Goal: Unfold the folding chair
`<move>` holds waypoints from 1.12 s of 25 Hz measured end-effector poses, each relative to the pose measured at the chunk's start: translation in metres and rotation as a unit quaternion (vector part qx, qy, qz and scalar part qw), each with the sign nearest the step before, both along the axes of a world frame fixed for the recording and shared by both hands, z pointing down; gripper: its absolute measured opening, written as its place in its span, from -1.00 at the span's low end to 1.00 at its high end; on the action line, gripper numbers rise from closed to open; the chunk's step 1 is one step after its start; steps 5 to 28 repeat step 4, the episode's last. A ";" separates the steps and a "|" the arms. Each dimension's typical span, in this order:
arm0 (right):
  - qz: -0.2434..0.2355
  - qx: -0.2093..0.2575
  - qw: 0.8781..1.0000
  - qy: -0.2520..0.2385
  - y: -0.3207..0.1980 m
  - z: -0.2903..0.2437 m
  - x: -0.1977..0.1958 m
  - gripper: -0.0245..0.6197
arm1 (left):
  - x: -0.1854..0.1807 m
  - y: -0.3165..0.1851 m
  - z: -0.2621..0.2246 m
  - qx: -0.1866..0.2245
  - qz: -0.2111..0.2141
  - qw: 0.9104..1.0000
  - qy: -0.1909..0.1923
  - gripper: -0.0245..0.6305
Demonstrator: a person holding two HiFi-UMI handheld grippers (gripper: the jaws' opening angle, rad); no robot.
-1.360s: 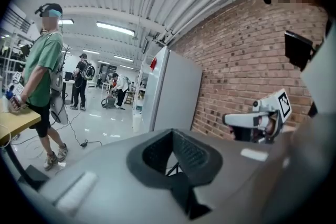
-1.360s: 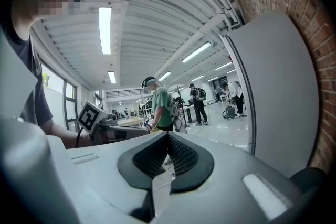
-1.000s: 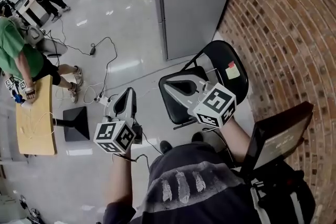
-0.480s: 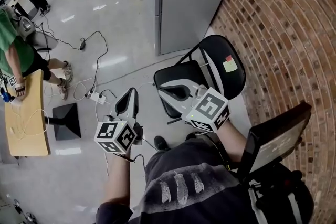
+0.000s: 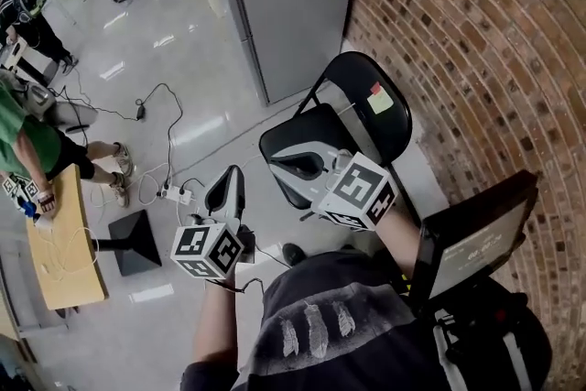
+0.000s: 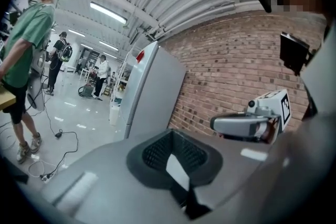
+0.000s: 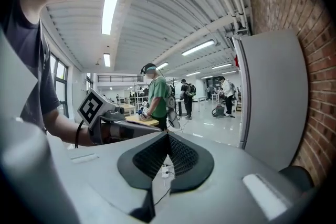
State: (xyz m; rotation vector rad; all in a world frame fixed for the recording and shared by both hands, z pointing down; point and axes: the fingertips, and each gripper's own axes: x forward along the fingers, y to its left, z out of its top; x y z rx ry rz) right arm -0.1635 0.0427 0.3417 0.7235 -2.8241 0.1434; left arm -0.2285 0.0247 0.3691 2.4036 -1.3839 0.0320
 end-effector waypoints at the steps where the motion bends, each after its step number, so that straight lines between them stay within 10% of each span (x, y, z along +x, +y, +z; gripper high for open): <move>1: 0.003 -0.002 1.000 0.000 0.003 0.002 0.013 -0.92 | 0.013 0.002 0.001 0.000 0.004 1.000 -0.001 -0.92; 28: 0.011 -0.004 1.000 -0.002 0.012 0.007 0.052 -0.92 | 0.054 0.009 0.004 -0.004 0.014 1.000 -0.002 -0.92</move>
